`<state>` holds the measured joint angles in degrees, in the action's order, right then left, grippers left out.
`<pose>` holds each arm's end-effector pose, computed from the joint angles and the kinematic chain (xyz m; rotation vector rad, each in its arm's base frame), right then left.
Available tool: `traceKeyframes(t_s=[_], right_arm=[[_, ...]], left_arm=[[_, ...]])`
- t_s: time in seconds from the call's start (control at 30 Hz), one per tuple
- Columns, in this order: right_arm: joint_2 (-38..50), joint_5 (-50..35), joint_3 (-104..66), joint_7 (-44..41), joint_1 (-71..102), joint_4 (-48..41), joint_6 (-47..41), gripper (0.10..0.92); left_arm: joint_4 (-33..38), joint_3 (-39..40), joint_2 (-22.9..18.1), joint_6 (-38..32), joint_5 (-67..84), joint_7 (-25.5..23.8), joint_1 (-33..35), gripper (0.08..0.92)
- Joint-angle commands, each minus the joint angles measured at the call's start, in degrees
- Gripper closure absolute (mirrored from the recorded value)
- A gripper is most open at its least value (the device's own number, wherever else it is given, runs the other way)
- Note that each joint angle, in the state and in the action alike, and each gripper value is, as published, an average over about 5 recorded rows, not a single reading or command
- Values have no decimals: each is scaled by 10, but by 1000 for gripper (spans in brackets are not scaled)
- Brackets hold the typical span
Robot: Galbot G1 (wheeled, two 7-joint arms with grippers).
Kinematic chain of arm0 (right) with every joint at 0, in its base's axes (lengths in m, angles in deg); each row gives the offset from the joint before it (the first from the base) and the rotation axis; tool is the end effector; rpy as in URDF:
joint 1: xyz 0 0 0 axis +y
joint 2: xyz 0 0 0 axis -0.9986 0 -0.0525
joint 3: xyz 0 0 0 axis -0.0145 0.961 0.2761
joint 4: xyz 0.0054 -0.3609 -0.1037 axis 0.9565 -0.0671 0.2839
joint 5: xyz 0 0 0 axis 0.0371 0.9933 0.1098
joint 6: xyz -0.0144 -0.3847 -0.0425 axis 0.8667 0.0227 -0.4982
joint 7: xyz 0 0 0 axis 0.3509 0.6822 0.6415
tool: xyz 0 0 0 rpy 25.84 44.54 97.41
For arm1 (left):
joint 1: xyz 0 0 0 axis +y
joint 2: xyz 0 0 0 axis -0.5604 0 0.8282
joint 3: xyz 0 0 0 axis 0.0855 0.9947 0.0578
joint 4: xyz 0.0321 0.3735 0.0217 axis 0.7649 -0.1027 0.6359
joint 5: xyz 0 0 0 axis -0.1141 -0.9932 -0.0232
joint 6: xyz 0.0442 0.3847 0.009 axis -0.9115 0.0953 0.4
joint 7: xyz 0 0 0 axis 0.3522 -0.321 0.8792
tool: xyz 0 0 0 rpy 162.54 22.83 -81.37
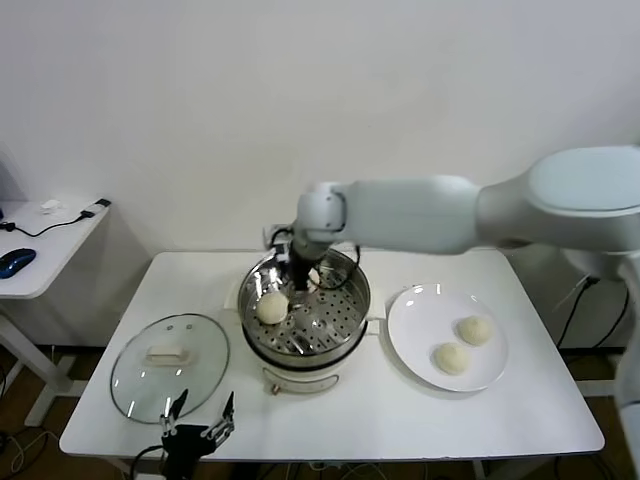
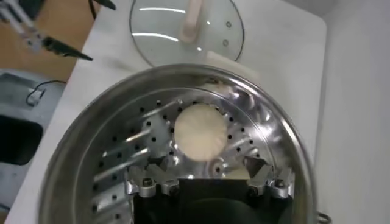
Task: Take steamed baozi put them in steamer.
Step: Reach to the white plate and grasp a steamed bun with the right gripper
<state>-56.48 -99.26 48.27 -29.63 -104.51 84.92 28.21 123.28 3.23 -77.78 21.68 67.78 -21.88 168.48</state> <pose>0.5859 0.1514 -0.0355 1.5311 -1.4351 1.3844 0.1152 0.0333 -0.3579 -0.0383 -2.7862 -0.0448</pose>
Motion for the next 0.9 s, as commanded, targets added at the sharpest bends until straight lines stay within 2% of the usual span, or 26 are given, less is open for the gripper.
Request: traceKeyframes(t_s=[0.03, 0.23, 0.43, 0.63, 0.9], right_arm=[[236, 49, 102, -108, -159, 112, 75, 203], [362, 163, 189, -121, -166, 162, 99, 202], [418, 267, 126, -98, -13, 144, 84, 203], [413, 297, 2, -70, 160, 84, 54, 203], [373, 296, -72, -39, 254, 34, 26, 203]], left_arm=[[-1, 3, -1, 3, -2, 0, -4, 177], [-6, 1, -2, 3, 0, 0, -9, 177], [-7, -7, -5, 5, -1, 0, -9, 177], [-6, -9, -11, 8, -7, -1, -5, 177], [-9, -10, -16, 10, -10, -1, -4, 177]])
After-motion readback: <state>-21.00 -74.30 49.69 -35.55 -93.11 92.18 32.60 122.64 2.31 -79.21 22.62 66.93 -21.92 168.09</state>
